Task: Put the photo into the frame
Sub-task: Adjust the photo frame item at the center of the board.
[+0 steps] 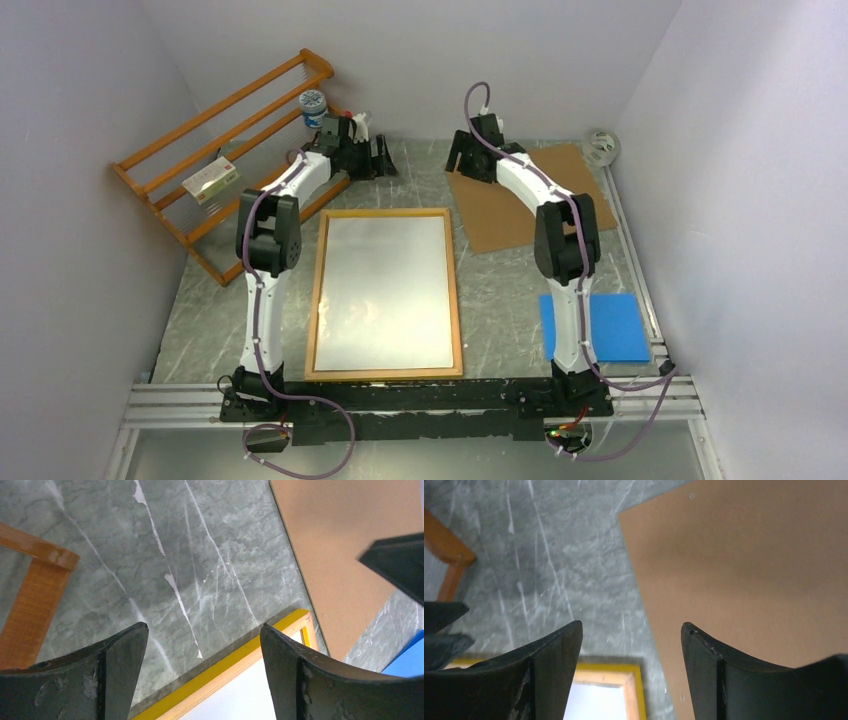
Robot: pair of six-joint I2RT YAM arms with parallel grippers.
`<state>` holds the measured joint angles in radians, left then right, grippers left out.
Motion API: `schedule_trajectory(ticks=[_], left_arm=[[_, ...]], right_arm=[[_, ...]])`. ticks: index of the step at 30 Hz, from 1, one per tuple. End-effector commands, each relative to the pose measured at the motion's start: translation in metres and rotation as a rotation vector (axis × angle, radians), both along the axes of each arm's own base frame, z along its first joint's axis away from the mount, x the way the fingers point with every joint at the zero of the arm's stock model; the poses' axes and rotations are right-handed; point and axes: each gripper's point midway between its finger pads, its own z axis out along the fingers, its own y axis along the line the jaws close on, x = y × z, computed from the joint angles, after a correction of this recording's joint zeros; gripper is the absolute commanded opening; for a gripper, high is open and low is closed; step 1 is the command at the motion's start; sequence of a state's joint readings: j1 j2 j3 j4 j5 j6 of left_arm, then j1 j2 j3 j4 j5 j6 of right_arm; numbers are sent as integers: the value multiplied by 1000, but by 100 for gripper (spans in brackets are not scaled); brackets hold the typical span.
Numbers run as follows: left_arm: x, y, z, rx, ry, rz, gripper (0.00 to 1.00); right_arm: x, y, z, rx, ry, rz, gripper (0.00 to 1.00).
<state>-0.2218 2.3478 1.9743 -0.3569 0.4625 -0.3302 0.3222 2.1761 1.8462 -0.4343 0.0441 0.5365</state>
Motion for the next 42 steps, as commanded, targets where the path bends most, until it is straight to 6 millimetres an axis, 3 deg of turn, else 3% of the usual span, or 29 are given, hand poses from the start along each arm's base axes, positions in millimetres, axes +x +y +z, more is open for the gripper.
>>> schedule_trajectory(ticks=[1, 6, 10, 18, 27, 30, 36, 42], left_arm=[[-5, -12, 8, -37, -13, -30, 88], [-23, -12, 3, -36, 26, -48, 87], [-32, -10, -5, -23, 50, -51, 86], [-41, -6, -9, -3, 83, -47, 86], [-51, -2, -7, 15, 102, -53, 85], [-51, -2, -6, 20, 102, -55, 85], [-51, -3, -5, 14, 107, -55, 85], [-51, 0, -5, 29, 102, -50, 85]], right_arm=[[41, 6, -2, -73, -126, 28, 74], [76, 19, 6, -20, -273, 22, 74], [93, 24, -2, 0, -305, 9, 74], [117, 31, -47, 64, -246, -22, 74], [123, 37, -79, 203, -170, -95, 73], [122, 33, -99, 201, -124, -112, 73], [124, 23, -110, 250, -69, -148, 72], [104, 14, -122, 201, 35, -155, 71]])
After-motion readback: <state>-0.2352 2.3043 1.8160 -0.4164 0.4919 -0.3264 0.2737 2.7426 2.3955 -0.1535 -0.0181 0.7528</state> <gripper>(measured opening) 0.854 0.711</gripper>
